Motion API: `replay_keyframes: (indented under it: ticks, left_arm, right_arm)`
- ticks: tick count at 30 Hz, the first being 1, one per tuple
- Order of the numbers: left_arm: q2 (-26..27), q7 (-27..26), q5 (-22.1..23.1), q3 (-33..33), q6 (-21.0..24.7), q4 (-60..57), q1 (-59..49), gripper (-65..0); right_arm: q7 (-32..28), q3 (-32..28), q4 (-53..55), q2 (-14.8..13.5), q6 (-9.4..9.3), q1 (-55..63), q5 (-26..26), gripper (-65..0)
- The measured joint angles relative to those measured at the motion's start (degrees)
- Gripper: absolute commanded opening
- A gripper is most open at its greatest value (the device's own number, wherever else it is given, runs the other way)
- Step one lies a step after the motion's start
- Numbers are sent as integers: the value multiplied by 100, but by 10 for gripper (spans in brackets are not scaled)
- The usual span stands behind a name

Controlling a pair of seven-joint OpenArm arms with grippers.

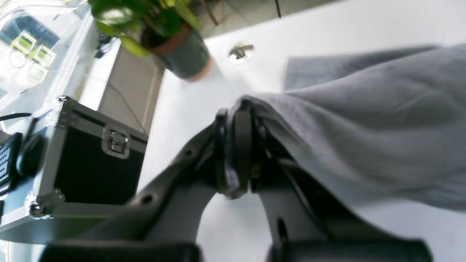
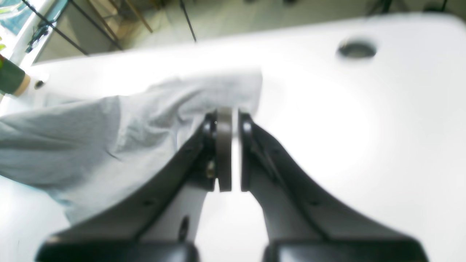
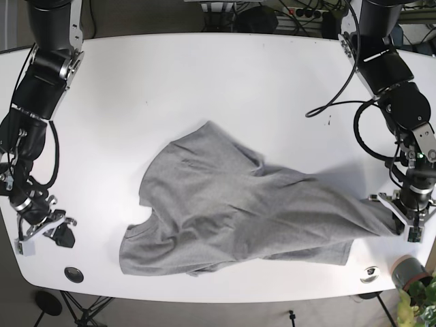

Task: Fold the T-shirt properly
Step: 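Grasp the shirt's shoulder seam with the left and right grippers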

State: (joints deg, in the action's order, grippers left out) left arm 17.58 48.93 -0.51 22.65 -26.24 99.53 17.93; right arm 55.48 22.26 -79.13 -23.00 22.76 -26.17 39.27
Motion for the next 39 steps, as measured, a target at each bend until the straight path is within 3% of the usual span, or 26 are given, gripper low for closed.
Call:
replay_keyframes:
  ticks: [6, 10, 13, 17, 20, 29, 35, 39]
  left_arm:
    - [-9, -59, 13, 59, -15, 306, -734, -650]
    - [-4, -52, 31, 304, 7, 334, -1108, -650]
    - [-11, -42, 11, 470, -9, 334, -1381, -650]
    - [-20, -52, 35, 772, -380, 328, -1547, -650]
    - [-15, -74, 28, 968, -581, 234, -1574, -650]
    - [-28, -70, 11, 1019, -667, 127, -1829, -650]
    - [-24, -92, 11, 1019, -664, 127, -1825, -650]
    - [-15, -90, 9, 1019, -664, 129, -1829, -650]
  right_arm:
    - [-31, 70, -446, 267, 13, 737, 13, -623]
    - [-44, 59, -494, 625, 11, 1196, -24, -598]
    - [7, 39, -470, 787, 15, 1438, -26, -476]
    - [-142, 79, -468, 892, -11, 1635, -50, -285]
    - [-170, 72, -448, 1029, -22, 1709, -46, -203]
    - [-313, -9, 564, 1331, -13, 1663, -96, -197]
    - [-861, -378, 1115, 1486, 0, 1401, -601, -192]
    - [-1078, -378, 1351, 1620, 57, 1370, -564, -192]
